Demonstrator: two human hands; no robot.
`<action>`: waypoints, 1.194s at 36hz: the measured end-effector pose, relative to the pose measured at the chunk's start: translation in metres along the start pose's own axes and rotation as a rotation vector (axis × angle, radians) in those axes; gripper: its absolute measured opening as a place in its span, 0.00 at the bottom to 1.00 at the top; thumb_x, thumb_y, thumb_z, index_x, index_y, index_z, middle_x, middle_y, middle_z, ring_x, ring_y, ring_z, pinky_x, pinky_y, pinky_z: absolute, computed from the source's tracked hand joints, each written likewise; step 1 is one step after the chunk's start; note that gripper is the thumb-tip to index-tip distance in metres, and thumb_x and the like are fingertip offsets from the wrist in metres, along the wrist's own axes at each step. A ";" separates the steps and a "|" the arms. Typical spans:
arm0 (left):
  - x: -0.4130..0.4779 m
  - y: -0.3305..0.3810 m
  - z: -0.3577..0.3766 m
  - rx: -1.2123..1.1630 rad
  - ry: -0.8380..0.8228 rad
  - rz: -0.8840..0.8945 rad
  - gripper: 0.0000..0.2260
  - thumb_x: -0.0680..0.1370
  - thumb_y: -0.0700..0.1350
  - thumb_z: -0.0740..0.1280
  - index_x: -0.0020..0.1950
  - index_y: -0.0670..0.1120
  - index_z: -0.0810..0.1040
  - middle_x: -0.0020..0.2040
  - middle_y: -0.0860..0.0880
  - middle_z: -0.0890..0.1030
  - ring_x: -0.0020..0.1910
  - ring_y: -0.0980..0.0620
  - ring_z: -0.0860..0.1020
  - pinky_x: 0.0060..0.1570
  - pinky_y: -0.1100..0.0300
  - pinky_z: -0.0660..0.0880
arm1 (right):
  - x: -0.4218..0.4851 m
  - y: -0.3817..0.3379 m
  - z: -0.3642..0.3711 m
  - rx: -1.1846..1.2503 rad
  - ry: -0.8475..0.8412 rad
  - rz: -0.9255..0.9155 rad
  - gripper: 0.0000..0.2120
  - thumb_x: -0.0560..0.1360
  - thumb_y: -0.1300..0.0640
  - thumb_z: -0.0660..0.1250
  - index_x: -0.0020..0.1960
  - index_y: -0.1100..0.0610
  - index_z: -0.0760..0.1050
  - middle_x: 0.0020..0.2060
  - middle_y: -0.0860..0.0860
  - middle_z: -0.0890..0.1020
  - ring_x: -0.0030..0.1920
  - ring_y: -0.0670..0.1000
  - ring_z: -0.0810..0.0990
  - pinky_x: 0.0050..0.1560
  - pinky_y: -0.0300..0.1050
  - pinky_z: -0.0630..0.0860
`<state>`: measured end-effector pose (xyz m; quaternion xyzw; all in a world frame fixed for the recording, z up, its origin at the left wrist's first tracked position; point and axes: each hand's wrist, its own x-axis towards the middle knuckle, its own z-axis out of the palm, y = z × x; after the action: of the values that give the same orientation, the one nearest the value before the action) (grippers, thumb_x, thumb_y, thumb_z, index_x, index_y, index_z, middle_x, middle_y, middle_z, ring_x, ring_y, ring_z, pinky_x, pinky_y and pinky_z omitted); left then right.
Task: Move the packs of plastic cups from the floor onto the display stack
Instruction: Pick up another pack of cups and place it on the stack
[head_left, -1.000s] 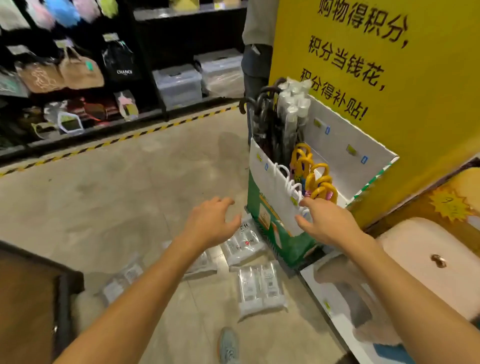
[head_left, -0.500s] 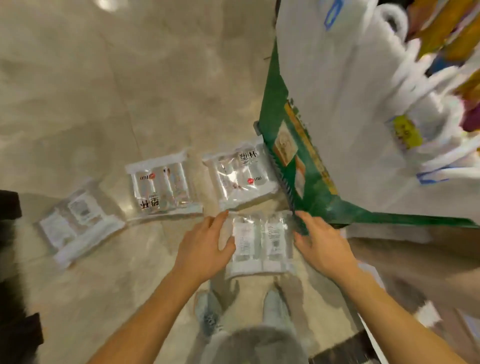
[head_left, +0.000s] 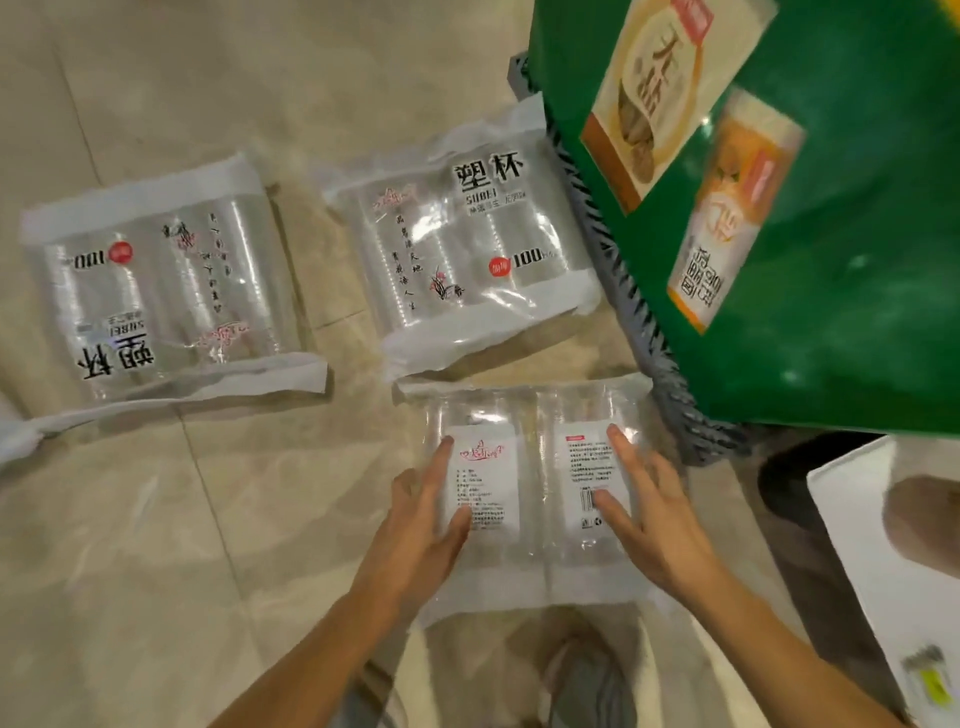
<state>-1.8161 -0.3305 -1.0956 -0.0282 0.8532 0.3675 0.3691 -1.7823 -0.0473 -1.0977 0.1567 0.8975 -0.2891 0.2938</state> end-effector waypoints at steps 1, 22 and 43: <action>0.000 -0.001 0.000 -0.026 0.014 0.003 0.34 0.81 0.57 0.62 0.75 0.72 0.41 0.65 0.55 0.62 0.51 0.60 0.73 0.50 0.63 0.71 | -0.001 -0.002 -0.001 0.015 0.017 0.005 0.33 0.78 0.34 0.56 0.74 0.27 0.38 0.77 0.52 0.55 0.78 0.55 0.54 0.73 0.59 0.61; -0.282 0.215 -0.310 -0.138 0.280 0.097 0.30 0.80 0.60 0.61 0.73 0.77 0.44 0.74 0.59 0.59 0.72 0.64 0.59 0.71 0.49 0.62 | -0.209 -0.314 -0.291 -0.001 0.139 -0.351 0.30 0.77 0.32 0.56 0.75 0.27 0.46 0.68 0.47 0.63 0.68 0.51 0.68 0.61 0.57 0.75; -0.660 0.439 -0.708 -0.111 0.775 0.207 0.29 0.79 0.65 0.59 0.76 0.69 0.51 0.77 0.54 0.65 0.76 0.46 0.63 0.74 0.43 0.60 | -0.485 -0.750 -0.602 -0.001 0.204 -0.827 0.31 0.76 0.32 0.60 0.76 0.31 0.52 0.77 0.53 0.64 0.74 0.56 0.66 0.72 0.58 0.66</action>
<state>-1.9087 -0.6168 -0.0762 -0.0985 0.9064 0.4102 -0.0208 -2.0058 -0.3216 -0.0802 -0.1886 0.9095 -0.3650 0.0628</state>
